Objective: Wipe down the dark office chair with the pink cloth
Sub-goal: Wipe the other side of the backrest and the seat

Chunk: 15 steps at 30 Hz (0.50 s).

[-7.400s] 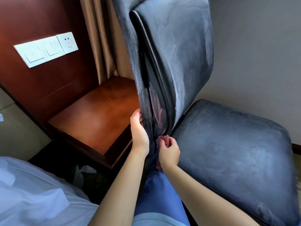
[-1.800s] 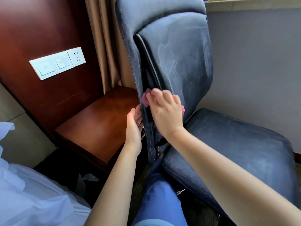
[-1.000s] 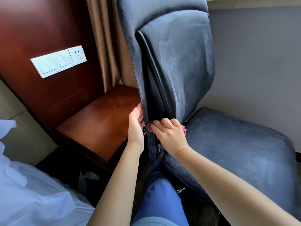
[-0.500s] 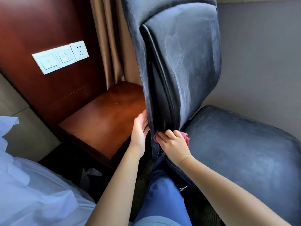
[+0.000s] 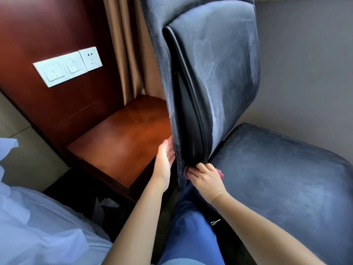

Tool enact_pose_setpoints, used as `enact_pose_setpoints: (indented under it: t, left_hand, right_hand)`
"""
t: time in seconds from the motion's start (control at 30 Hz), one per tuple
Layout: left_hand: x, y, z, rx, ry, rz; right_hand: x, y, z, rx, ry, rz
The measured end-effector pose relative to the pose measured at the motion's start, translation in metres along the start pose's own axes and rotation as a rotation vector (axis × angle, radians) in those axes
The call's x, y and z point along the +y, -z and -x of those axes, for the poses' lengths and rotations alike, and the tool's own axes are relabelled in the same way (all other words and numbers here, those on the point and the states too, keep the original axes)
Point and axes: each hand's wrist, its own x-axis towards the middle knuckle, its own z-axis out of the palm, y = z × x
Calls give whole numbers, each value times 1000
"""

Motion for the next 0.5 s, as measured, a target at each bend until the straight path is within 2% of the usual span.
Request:
enact_pose_setpoints:
  t: [0.17,0.23,0.4,0.5]
  left_hand:
    - [-10,-1,-4,-5,27,-1]
    - [-8,-5,-3,4,14,-11]
    - [-6,-3,-1,2,30,-17]
    - [-8,-2,1,14,41,-15]
  right_hand:
    - [24,52,-55,289,-110,-51]
    - [30,54,-61,346,-151,-46]
    - [12,24,-31,125,-12,-53]
    - [11,35,-39,158,-57,-46]
